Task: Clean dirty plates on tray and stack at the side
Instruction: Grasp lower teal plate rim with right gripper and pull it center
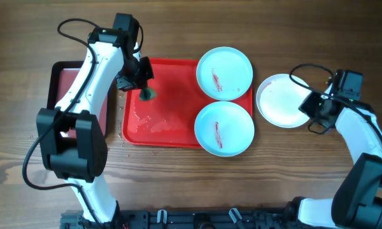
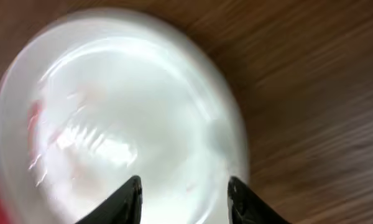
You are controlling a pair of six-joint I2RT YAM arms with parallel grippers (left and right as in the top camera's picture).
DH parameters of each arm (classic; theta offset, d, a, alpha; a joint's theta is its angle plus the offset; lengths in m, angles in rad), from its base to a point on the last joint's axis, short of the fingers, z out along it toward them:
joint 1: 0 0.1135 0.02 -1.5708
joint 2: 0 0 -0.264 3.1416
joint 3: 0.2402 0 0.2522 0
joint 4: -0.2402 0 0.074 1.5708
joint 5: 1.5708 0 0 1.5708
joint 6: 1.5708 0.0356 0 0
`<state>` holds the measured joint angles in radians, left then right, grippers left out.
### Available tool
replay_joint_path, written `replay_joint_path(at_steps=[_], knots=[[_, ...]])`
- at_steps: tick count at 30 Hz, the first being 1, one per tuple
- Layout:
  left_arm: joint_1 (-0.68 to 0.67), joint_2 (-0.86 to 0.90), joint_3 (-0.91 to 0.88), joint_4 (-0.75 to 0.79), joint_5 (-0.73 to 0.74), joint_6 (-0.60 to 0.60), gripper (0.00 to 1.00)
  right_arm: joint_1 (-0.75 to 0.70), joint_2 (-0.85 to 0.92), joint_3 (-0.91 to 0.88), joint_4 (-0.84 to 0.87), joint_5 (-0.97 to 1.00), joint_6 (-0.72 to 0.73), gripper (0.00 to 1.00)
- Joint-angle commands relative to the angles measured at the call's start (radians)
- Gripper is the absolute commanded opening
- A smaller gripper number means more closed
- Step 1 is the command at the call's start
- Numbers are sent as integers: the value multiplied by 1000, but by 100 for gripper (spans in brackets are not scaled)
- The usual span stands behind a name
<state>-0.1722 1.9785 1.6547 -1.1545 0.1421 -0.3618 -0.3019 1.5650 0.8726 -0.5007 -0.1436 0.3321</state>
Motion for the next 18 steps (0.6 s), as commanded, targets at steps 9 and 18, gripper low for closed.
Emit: replay_joint_path(at_steps=[9, 18], knots=[[-3, -2, -5, 0, -9, -13, 4, 408, -55, 9, -193, -140, -83, 51], [-3, -2, -5, 3, -10, -13, 4, 474, 48, -15, -179, -92, -41, 28]])
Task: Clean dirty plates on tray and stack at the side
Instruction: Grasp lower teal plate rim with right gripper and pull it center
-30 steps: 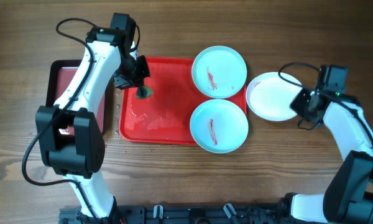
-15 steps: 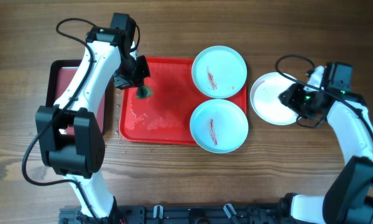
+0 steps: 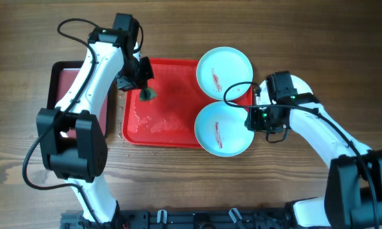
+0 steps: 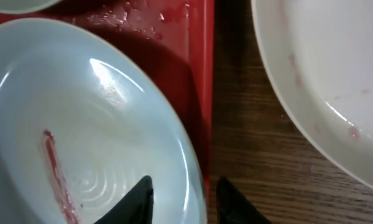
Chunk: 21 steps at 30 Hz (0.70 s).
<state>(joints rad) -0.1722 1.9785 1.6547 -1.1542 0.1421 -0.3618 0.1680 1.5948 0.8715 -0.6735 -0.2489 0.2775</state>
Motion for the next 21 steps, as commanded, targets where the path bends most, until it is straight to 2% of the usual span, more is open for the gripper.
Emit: replay_joint_path(at_steps=[1, 6, 9, 12, 15, 16, 17, 21], knots=[[-3, -2, -5, 3, -10, -13, 4, 4, 19, -14, -12, 14, 13, 25], [-3, -2, -5, 3, -10, -13, 4, 4, 19, -14, -28, 14, 14, 4], [-3, -2, -5, 3, -10, -13, 4, 8, 7, -8, -51, 2, 11, 4], [-3, -2, -5, 3, -10, -13, 4, 79, -30, 47, -74, 2, 21, 4], [-3, -2, -5, 3, -10, -13, 4, 222, -32, 70, 46, 4, 169, 4], [-3, -2, -5, 3, -10, -13, 4, 301, -26, 70, 119, 40, 300, 4], [-3, -2, -5, 3, -10, -13, 4, 336, -21, 70, 148, 71, 364, 4], [-3, -2, -5, 3, -10, -13, 4, 476, 64, 70, 278, 191, 541, 4]])
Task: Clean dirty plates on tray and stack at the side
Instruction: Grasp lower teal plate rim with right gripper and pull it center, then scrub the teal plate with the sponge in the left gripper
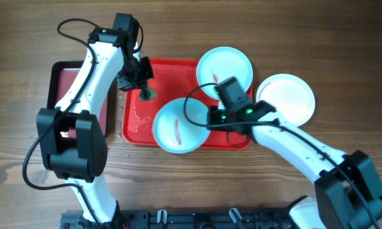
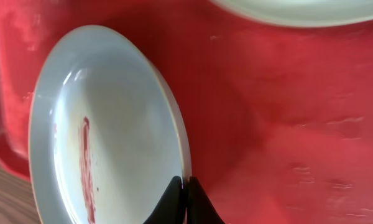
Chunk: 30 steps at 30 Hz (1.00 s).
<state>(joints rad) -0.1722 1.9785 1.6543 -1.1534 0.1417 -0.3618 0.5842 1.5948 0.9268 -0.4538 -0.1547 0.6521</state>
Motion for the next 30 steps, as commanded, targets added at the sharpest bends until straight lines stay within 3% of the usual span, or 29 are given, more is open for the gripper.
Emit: replay_joint_path(at_steps=[1, 9, 13, 18, 22, 26, 30], knots=[[-3, -2, -4, 2, -9, -13, 4, 80, 109, 15, 104, 97, 198, 4], [-3, -2, -4, 6, -9, -13, 4, 84, 184, 30, 219, 111, 186, 5], [-3, -2, -4, 10, -9, -13, 4, 84, 184, 66, 203, 81, 58, 29], [-3, -2, -4, 10, -9, -14, 4, 79, 219, 81, 200, 85, -21, 33], [-3, -2, -4, 10, -9, -14, 4, 76, 288, 89, 234, 78, 32, 31], [-3, -2, -4, -2, 0, -14, 4, 68, 307, 89, 247, 77, 68, 8], [-3, -2, -70, -37, 2, -13, 4, 68, 307, 89, 274, 60, 110, 4]])
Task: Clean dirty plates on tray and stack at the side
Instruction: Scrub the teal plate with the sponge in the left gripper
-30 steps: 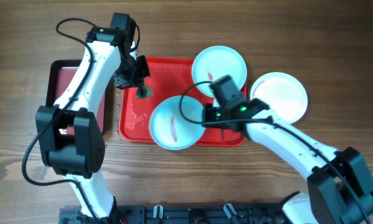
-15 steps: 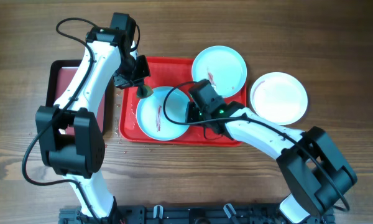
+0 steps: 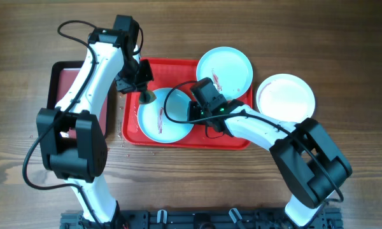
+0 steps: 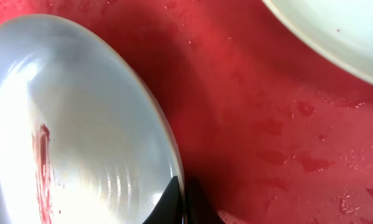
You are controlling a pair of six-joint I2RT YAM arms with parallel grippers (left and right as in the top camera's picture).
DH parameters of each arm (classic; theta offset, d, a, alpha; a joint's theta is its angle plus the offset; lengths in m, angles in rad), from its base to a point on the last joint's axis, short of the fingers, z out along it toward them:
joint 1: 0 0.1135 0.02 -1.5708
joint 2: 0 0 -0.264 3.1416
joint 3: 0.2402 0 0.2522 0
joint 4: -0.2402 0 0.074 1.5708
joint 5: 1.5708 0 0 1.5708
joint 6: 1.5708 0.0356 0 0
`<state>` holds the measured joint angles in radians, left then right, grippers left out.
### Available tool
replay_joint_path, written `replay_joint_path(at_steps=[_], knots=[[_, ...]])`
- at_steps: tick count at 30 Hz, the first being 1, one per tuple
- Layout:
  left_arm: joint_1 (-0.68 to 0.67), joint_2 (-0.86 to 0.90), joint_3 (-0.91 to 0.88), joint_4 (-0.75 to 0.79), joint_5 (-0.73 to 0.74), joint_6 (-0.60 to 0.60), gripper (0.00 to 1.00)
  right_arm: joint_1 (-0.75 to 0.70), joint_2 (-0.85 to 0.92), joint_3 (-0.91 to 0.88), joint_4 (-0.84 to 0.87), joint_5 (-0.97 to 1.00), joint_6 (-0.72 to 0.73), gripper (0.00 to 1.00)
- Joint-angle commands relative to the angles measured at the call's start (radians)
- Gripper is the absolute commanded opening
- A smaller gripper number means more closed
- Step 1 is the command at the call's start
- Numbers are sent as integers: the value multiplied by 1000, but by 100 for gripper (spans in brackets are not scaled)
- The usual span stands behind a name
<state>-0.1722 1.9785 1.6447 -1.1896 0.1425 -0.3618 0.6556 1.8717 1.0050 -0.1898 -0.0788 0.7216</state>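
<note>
A pale blue plate (image 3: 164, 117) with a red streak lies on the left half of the red tray (image 3: 232, 137). My right gripper (image 3: 192, 113) is shut on its right rim; in the wrist view the fingertips (image 4: 174, 198) pinch the rim of this plate (image 4: 68, 124). My left gripper (image 3: 142, 79) holds a green sponge (image 3: 148, 96) right at the plate's far left edge. A second streaked plate (image 3: 224, 71) lies at the tray's far right corner, and its edge (image 4: 336, 31) shows in the wrist view. A white plate (image 3: 285, 98) rests on the table right of the tray.
A dark tray with a red inside (image 3: 63, 89) sits left of the red tray, under the left arm. Water drops speckle the red tray's floor (image 4: 280, 130). Bare wood table (image 3: 318, 38) surrounds everything.
My right gripper has moved left with the streaked plate, from the tray's front middle to its left half, up against the sponge. The left arm and sponge have not moved.
My right gripper stood open over the white plate on the table. Then it was open around the rim of the near streaked plate at the tray's right front. Then it was shut on that rim with the plate mid-tray, and now at the left by the sponge.
</note>
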Motion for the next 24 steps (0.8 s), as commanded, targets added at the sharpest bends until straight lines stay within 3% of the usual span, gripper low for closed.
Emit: replay_joint_path(at_steps=[1, 9, 16, 19, 24], knots=[[-3, -2, -95, 12, 2, -13, 4, -3, 31, 10, 11, -23, 41, 4], [-48, -2, -443, 307, 5, 76, 4, -3, 31, 10, 13, -37, 37, 4], [-283, -2, -515, 425, -3, 146, 4, -3, 31, 10, 14, -37, 37, 4], [-266, -2, -515, 432, -197, -33, 4, -3, 31, 10, 13, -37, 37, 4], [-82, -2, -515, 455, -332, -167, 4, -3, 31, 10, 14, -37, 37, 4]])
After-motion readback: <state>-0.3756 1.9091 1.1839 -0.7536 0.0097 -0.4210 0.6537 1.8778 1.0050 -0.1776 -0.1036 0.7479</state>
